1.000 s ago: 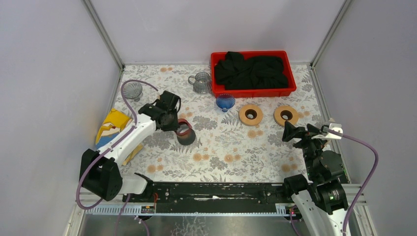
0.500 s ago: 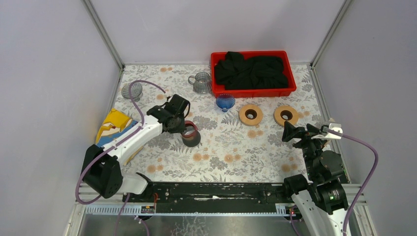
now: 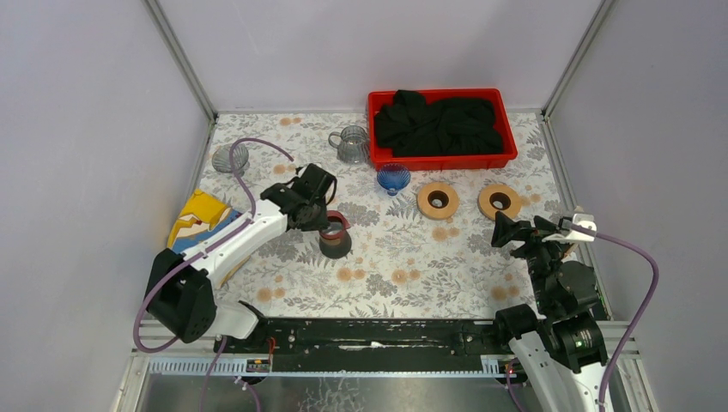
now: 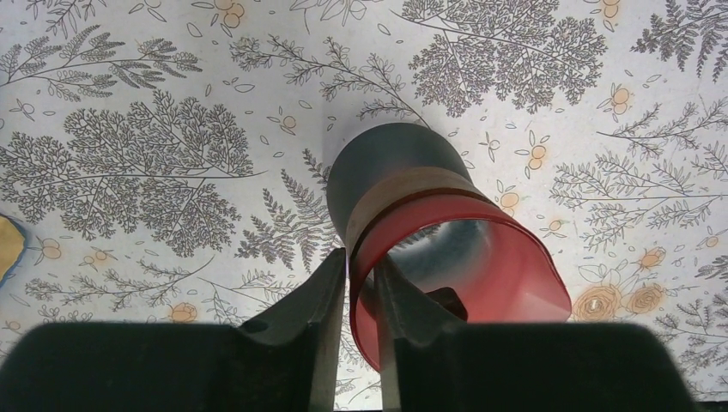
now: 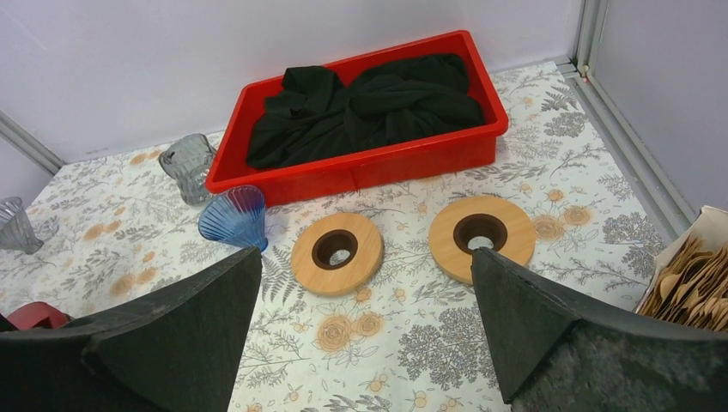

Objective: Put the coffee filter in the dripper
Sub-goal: Move the coffee server to the center of the board.

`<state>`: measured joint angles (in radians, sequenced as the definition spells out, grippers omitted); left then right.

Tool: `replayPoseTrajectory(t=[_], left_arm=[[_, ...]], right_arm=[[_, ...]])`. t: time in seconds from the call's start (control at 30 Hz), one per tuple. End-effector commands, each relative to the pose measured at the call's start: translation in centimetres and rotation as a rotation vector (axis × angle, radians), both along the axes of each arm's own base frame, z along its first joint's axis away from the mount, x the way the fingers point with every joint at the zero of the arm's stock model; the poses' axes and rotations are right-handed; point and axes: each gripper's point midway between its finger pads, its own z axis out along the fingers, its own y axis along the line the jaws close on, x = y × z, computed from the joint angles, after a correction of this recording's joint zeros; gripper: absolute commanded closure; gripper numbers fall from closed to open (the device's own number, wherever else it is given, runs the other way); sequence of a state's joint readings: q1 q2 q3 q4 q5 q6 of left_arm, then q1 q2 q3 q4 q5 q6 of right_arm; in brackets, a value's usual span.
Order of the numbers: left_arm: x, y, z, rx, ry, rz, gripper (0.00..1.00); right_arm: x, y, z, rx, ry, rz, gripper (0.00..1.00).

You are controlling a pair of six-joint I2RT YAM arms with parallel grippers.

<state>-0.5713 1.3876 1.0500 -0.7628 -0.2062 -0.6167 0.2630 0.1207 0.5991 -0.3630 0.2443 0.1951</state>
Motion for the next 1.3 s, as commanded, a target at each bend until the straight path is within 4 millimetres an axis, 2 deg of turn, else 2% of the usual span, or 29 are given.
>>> replayPoseTrajectory(t=[0.0,0.13,0.27,0.53,0.77,0.9,1.07,1.27], left_arm=[[1.2,-1.0,2.1,-0.051,-0.079,0.004,0.71],[1.1,-0.3,2.1,-0.027,-0.088,0.012,0.67],[1.4,0.2,2.6,-0.009,-0.116,0.022,0.58],[2.7,-0.6,5.6,-0.020,-0.184,-0.054,0.44],[2.8,-0.3,7.9,-0.058,-0.258,-0.111,0.24],[3.2,1.2,9.5,-0.101,-0.310,-0.118,0.18],[3.6,3.0,11.9,-0.124,-0.410,-0.122,0.09],[3.5,5.0,12.6,-0.128,-0.505,-0.100,0.00]], right_arm=[[0.2,0.4,1.2,0.008,-0.015,0.019,0.01],[0.4,0.8,1.0,0.003,0.001,0.035,0.01],[0.6,1.1,0.9,0.002,0.014,0.049,0.01],[1.2,2.7,1.4,-0.007,0.085,0.127,0.01],[3.1,4.0,0.1,-0.029,0.220,0.168,0.01],[4.7,4.8,-1.0,-0.005,0.312,0.173,0.01],[7.3,6.0,-3.7,0.000,0.441,0.180,0.01],[10.8,6.5,-7.2,-0.025,0.532,0.149,0.01]])
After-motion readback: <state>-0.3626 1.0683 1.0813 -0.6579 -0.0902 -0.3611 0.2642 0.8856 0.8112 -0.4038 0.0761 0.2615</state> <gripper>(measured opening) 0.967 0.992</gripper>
